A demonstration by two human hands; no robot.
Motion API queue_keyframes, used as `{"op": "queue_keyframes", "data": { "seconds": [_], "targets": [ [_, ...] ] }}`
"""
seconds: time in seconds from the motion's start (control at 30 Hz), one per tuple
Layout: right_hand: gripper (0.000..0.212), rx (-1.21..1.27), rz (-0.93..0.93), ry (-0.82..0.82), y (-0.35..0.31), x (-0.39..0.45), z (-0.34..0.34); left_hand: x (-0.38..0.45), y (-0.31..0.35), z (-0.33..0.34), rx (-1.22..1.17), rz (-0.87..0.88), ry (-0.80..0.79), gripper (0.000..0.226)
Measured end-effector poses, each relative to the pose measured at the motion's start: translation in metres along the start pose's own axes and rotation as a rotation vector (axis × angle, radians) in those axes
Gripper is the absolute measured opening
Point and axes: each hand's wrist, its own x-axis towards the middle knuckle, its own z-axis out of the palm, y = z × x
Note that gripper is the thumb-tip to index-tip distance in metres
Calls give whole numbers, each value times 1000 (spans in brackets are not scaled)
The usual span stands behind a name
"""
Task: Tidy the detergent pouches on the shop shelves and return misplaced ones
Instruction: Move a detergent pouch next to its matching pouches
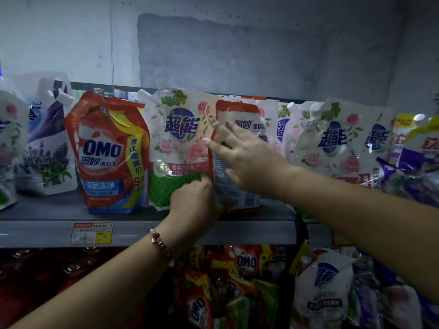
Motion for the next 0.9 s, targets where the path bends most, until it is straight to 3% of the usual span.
{"op": "queue_keyframes", "data": {
  "seconds": [0.13, 0.3, 0.47, 0.63, 0.8, 0.9],
  "targets": [
    [80, 49, 8, -110, -8, -16, 0, -6, -8, -11, 40, 49, 61, 70],
    [82, 119, 152, -307, -17, -31, -15, -13, -27, -30, 97, 239, 108, 82],
    [81, 196, 277, -502, -26, -41, -36, -27, -50, -47, 81, 356, -22, 79],
    [80, 309, 390, -540, -51, -61, -45, -54, -65, -49, 39, 327, -161, 80],
    [77, 595, 583, -580, -91, -95, -52, -80, -69, -45, -6, 350, -350, 83],
    [76, 571, 600, -541, -105, -125, -54, -96, -49, -40, -60, 376, -408, 85]
  ]
}}
